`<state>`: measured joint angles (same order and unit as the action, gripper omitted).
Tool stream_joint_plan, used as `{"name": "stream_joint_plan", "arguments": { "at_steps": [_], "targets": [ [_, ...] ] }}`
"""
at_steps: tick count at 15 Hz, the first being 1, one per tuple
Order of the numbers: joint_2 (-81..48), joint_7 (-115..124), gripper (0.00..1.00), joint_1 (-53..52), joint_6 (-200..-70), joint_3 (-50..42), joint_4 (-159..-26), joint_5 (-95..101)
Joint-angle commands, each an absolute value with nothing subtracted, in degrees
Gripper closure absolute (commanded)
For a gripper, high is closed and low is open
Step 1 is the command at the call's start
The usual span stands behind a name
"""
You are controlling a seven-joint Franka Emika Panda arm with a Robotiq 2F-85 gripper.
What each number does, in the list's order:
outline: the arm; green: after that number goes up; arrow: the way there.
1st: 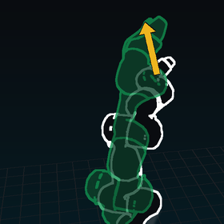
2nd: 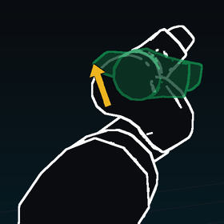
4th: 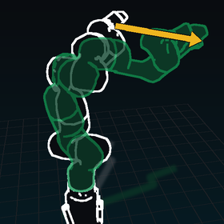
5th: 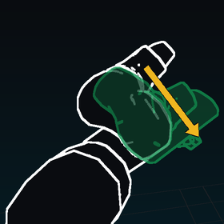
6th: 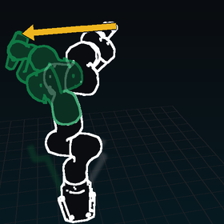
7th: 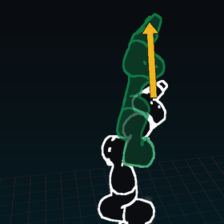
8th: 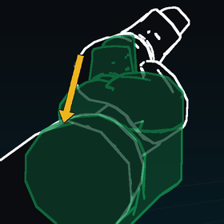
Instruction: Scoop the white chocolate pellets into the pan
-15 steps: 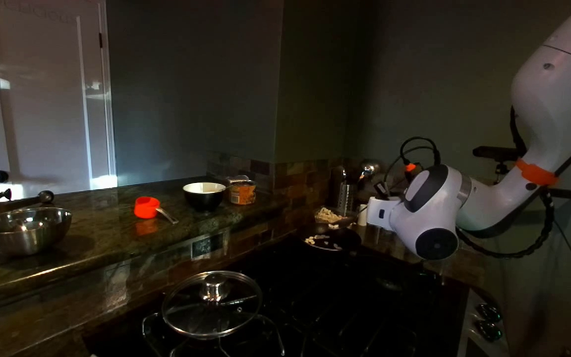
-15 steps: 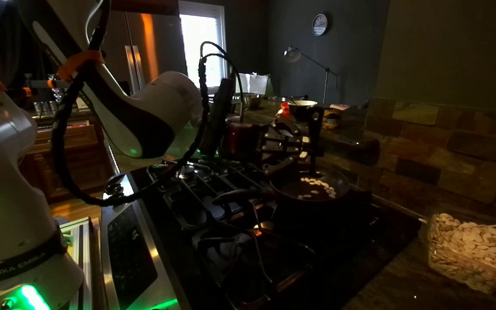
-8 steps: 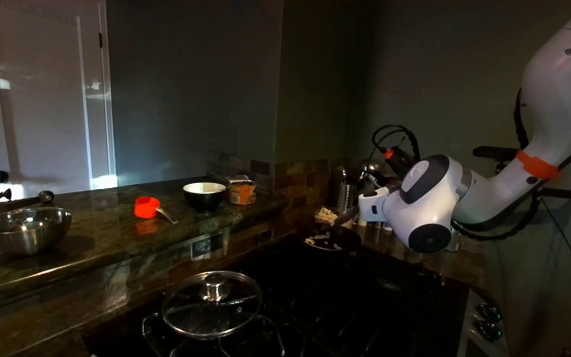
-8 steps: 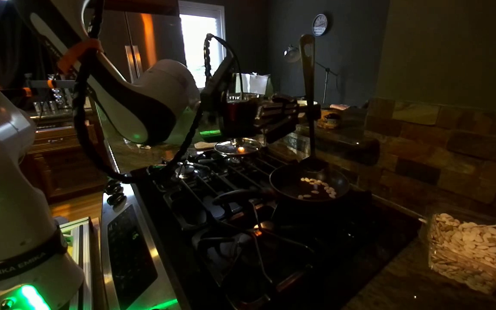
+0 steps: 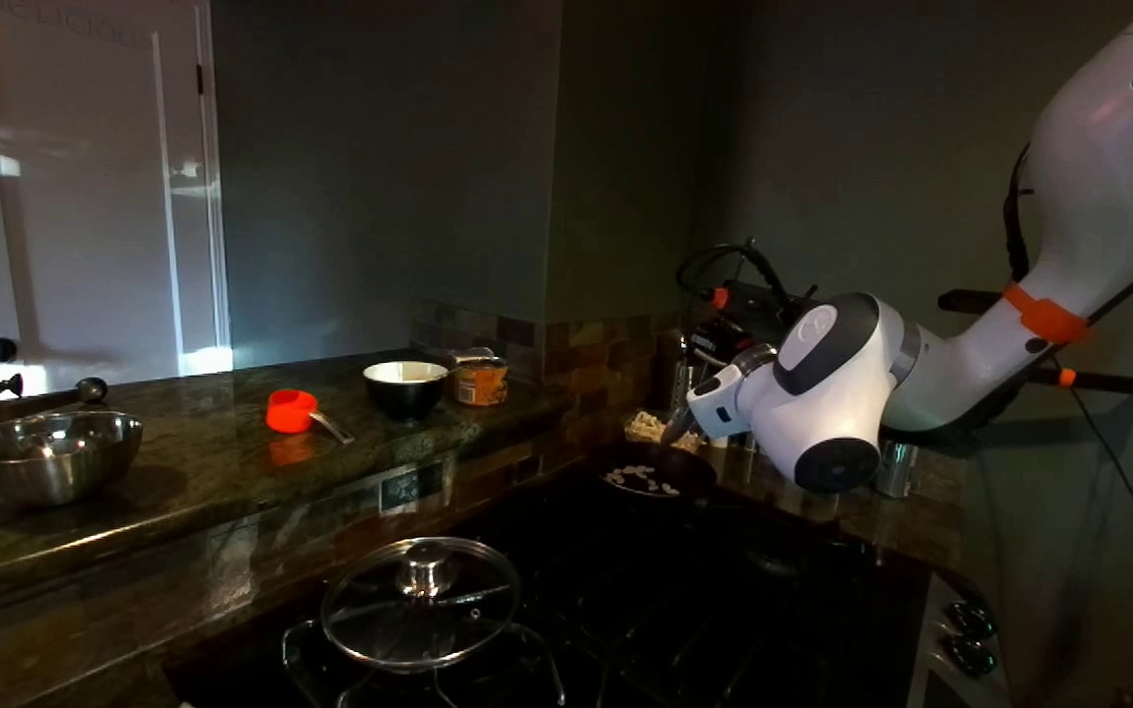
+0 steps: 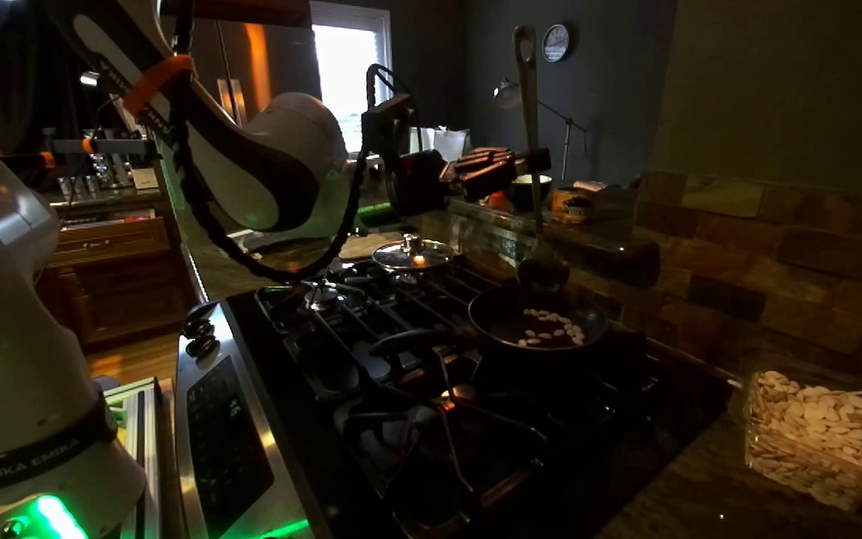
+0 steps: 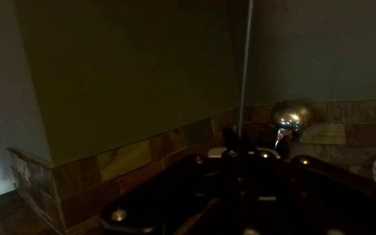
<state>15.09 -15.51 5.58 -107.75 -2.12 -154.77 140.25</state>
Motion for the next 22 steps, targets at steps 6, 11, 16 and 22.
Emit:
{"name": "stream_joint_plan", "arguments": {
  "at_steps": [6,11,16,22],
  "targets": [
    [9.0,0.8,0.99,9.2,-99.3,-10.0,-148.6,134.9],
    [-7.1,13.6,0.99,10.0,-103.0,-12.8,-134.4,123.7],
    [-8.1,13.5,0.96,10.9,-104.5,-11.6,-133.0,122.7],
    [-14.4,16.1,0.99,13.7,-109.4,-12.6,-125.4,119.0]
  ]
}}
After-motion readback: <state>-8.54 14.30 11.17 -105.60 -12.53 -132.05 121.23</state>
